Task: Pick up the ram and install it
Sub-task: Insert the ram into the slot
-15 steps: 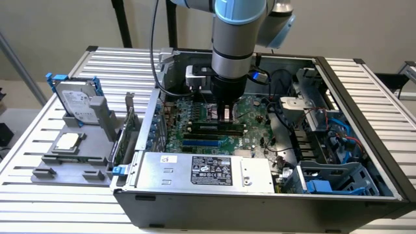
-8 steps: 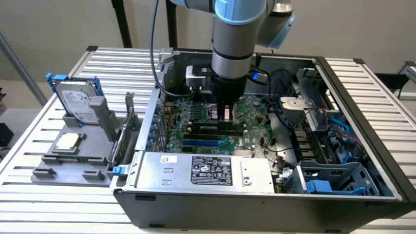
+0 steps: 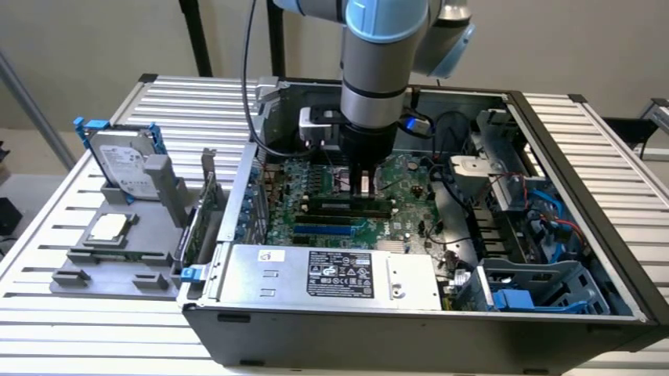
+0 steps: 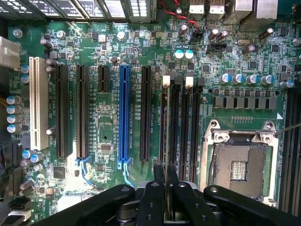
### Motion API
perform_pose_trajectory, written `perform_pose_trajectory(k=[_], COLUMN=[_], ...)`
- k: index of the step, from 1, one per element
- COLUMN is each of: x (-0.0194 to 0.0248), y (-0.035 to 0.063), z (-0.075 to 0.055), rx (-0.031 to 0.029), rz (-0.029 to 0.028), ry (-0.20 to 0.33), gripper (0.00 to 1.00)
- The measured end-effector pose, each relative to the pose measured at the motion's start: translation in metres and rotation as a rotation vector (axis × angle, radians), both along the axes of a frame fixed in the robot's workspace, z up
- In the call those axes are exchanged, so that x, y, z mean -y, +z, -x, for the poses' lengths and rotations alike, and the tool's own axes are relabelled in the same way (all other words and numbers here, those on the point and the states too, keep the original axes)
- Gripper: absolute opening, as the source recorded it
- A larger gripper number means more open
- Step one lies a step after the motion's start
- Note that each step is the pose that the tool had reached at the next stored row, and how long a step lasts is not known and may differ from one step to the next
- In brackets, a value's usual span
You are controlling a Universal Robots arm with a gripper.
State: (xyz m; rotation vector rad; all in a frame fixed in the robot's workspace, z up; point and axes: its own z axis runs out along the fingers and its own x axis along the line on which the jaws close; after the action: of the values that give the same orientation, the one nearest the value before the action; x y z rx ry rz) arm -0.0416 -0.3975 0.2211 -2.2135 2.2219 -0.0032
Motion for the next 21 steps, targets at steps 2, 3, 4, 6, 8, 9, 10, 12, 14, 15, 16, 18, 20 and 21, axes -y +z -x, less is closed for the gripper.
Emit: perform_pose_trajectory(k=[2,3,4,6,8,9,10,12,14,15,16,18,20,21], x=[0.0,0.0,0.0001,0.0,0.0,0.0,0.0,0.0,0.0,0.0,0.0,0.0,0.0,0.0], y=[-0.001,-0.0015,-0.0018,-0.002,-0.0014,0.0009,0.0051,0.0142,0.0229,0.0255,0.027,0.0275,0.0275,0.0276], z=[0.0,0.0,0.0,0.0,0.0,0.0,0.0,0.0,0.0,0.0,0.001,0.002,0.003,0.003], rx=[0.0,0.0,0.0,-0.0001,-0.0001,0.0,-0.0001,0.0,-0.0001,-0.0001,-0.0001,0.0001,0.0,0.0], rz=[0.0001,0.0001,0.0002,0.0002,0.0003,-0.0001,0.0,-0.0001,0.0,0.0001,0.0001,-0.0001,-0.0001,0.0], ry=[0.0,0.0,0.0,0.0,0.0,0.0,0.0,0.0,0.0,0.0,0.0,0.0,0.0,0.0], gripper=[0.14,0.14,0.14,0.15,0.22,0.22,0.22,0.22,0.22,0.22,0.22,0.22,0.13,0.11])
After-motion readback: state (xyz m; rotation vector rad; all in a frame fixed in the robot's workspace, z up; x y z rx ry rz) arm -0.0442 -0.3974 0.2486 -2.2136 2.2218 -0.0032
